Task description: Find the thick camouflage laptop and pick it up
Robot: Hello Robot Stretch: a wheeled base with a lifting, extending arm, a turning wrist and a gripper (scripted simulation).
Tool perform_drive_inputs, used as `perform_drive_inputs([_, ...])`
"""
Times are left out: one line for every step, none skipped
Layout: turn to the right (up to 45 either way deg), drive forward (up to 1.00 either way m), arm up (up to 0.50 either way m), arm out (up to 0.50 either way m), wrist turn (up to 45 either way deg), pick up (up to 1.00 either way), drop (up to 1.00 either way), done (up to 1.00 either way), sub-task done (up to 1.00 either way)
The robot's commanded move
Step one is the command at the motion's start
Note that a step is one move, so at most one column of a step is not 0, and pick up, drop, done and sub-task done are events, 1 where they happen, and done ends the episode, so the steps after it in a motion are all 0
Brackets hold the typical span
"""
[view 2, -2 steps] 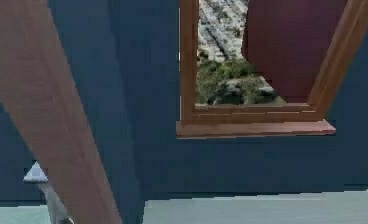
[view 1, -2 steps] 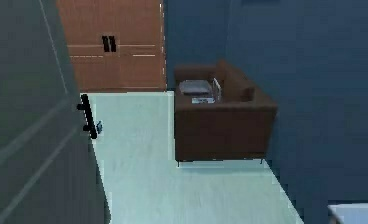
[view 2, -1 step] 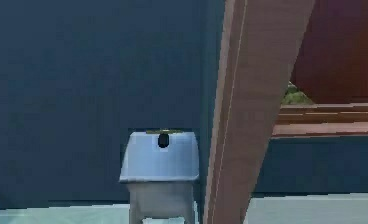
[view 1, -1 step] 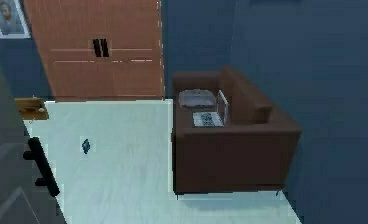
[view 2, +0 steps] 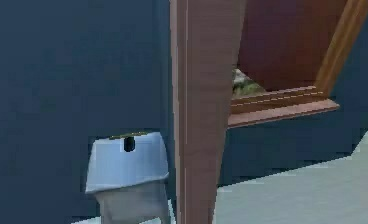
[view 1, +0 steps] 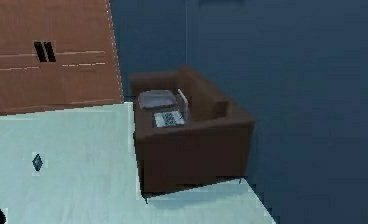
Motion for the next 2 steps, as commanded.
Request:
perform_drive_inputs([0.0,0.85,0.00,0.00,0.0,0.00,0.00,0.00,0.00])
perform_drive_inputs([-45.0,0.00,0.00,0.00,0.0,0.00,0.00,0.00,0.00])
